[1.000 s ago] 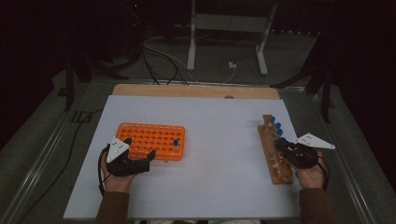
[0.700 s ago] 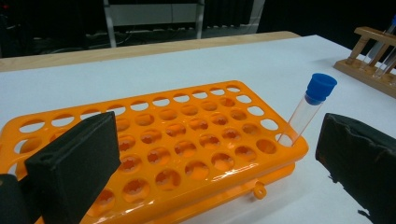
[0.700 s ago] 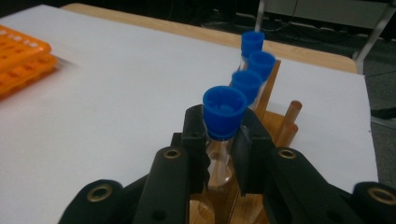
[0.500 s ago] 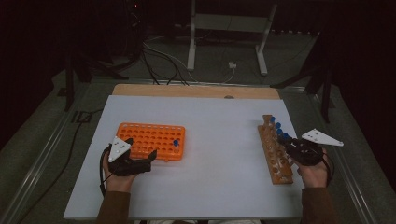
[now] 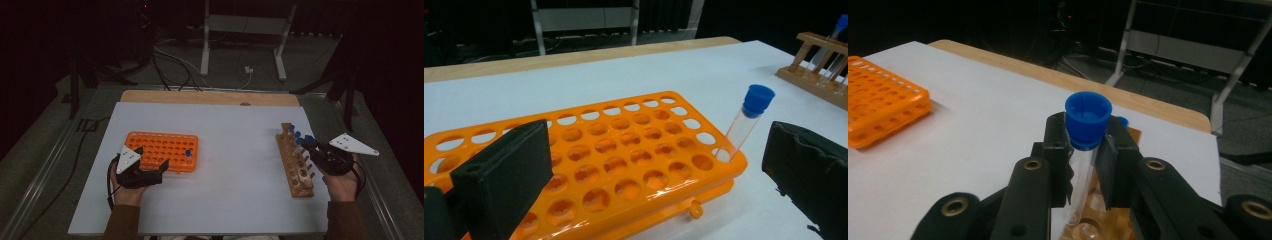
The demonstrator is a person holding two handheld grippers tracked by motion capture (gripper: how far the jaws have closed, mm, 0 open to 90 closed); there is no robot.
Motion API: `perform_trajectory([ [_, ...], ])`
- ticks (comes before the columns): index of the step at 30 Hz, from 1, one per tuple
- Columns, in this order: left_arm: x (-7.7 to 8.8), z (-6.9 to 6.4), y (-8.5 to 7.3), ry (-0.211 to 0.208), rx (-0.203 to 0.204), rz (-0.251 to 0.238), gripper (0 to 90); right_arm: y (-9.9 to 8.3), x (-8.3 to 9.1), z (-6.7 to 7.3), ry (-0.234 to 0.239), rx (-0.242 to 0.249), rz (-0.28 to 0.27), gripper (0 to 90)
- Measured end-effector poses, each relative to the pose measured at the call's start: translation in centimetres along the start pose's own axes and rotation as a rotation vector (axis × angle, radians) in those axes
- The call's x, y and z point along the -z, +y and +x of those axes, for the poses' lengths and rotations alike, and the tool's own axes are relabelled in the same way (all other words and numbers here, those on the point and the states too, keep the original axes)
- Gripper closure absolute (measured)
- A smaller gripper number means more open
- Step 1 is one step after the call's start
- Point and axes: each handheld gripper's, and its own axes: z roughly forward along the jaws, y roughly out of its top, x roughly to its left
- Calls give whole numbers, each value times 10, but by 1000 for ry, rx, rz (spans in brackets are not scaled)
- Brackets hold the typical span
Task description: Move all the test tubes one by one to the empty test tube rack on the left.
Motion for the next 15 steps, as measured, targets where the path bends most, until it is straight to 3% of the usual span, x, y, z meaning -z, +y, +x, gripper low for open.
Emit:
perform_trajectory([
  [15,1,-15,4,-45,-28,-17,7,-2,-26,28,143,-28,19,767],
])
